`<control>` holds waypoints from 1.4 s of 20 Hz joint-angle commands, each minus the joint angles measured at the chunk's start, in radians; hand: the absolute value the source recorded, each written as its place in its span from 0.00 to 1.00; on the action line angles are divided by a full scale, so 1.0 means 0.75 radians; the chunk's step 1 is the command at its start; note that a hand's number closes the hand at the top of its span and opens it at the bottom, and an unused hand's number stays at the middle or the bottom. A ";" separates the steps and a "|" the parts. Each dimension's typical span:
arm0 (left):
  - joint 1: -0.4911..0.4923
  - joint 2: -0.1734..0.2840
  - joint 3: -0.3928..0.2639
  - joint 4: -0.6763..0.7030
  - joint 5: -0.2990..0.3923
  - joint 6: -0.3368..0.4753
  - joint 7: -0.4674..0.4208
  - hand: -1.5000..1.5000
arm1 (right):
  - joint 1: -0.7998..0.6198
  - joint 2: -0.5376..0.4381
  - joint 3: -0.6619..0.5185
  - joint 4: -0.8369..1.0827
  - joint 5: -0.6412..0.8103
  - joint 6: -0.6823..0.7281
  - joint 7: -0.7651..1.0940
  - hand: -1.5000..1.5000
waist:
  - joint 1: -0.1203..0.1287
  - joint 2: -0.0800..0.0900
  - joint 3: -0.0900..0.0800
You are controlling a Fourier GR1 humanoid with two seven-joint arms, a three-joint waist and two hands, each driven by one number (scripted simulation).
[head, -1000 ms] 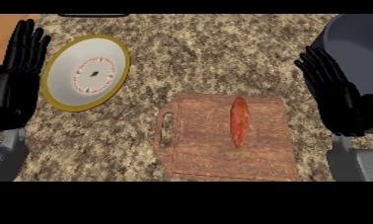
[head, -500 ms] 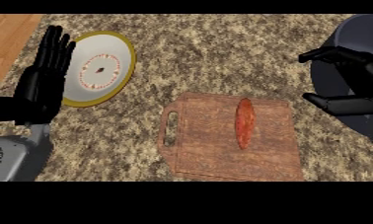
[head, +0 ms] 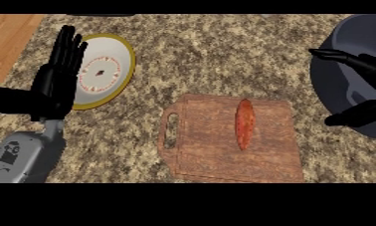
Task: Pick the sweet potato from the cutting board and place it in the pot
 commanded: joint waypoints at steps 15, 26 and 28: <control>-0.003 -0.020 0.113 0.040 -0.042 -0.094 0.041 0.50 | -0.136 0.102 0.335 -0.145 0.491 0.076 0.282 0.00 | -0.038 -0.019 -0.004; 0.081 -0.091 0.175 0.035 -0.116 -0.166 0.002 0.50 | 0.031 0.229 0.342 -0.157 0.722 0.048 0.228 0.00 | -0.040 -0.020 -0.004; 0.028 -0.122 0.158 0.000 -0.154 -0.104 0.095 0.50 | -0.007 0.307 0.345 -0.024 0.778 -0.016 0.147 0.00 | -0.034 -0.018 -0.004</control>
